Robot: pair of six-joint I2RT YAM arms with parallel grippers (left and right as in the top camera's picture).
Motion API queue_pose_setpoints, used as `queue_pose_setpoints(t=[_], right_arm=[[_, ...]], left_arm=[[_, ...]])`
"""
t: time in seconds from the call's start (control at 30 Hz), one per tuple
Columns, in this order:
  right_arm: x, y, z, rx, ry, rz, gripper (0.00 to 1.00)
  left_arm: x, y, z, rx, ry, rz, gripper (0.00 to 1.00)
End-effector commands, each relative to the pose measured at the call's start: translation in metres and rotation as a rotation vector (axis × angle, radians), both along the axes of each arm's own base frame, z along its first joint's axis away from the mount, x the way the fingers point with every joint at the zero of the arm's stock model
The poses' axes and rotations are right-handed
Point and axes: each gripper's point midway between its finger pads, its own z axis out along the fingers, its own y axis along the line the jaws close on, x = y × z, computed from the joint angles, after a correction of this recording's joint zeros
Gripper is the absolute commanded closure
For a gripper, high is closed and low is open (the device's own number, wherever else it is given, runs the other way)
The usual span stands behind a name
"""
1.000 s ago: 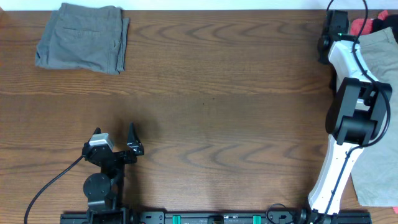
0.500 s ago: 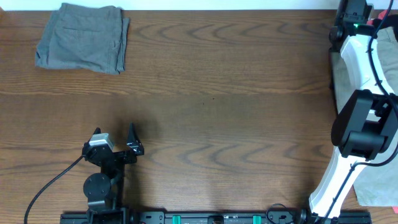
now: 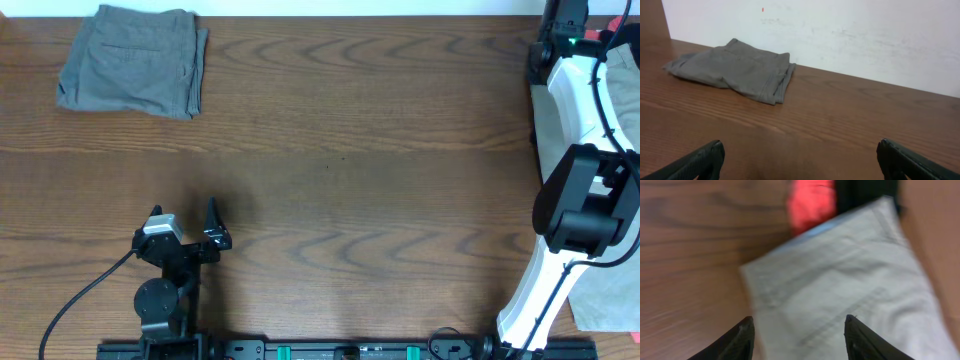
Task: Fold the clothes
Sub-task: 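Grasp the khaki pants waistband with the right gripper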
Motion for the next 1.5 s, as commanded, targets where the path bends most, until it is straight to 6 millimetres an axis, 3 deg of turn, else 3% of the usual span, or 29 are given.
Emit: queue_pose_setpoints(t=[0.0, 0.17, 0.3, 0.6, 0.83, 0.93, 1.07, 1.13, 1.33, 1.47], right_arm=[[0.012, 0.025, -0.027, 0.115, 0.025, 0.126, 0.44], [0.004, 0.011, -0.074, 0.058, 0.135, 0.082, 0.41], [0.0, 0.004, -0.093, 0.021, 0.179, 0.069, 0.42], [0.007, 0.0, -0.09, 0.009, 0.144, 0.062, 0.52], [0.002, -0.018, -0.089, -0.046, 0.159, 0.023, 0.52], [-0.002, -0.022, -0.095, -0.056, 0.192, 0.04, 0.46], [-0.004, -0.022, -0.1, -0.061, 0.213, 0.054, 0.44], [-0.003, -0.022, -0.1, -0.061, 0.209, 0.054, 0.48], [-0.001, -0.023, -0.099, -0.064, 0.2, 0.052, 0.79], [-0.001, -0.023, -0.099, -0.064, 0.2, 0.052, 0.89]], left_arm=[[-0.001, -0.001, -0.015, 0.0, 0.045, -0.011, 0.02], [-0.001, -0.001, -0.015, 0.0, 0.045, -0.011, 0.02], [-0.001, -0.001, -0.015, 0.0, 0.045, -0.011, 0.02], [-0.001, -0.001, -0.015, 0.0, 0.045, -0.011, 0.02], [-0.001, -0.001, -0.015, 0.0, 0.045, -0.011, 0.02], [-0.001, -0.001, -0.015, 0.0, 0.045, -0.011, 0.02], [-0.001, -0.001, -0.015, 0.0, 0.045, -0.011, 0.02], [-0.001, -0.001, -0.015, 0.0, 0.045, -0.011, 0.02], [-0.001, -0.001, -0.015, 0.0, 0.045, -0.011, 0.02], [-0.001, -0.001, -0.015, 0.0, 0.045, -0.011, 0.02]])
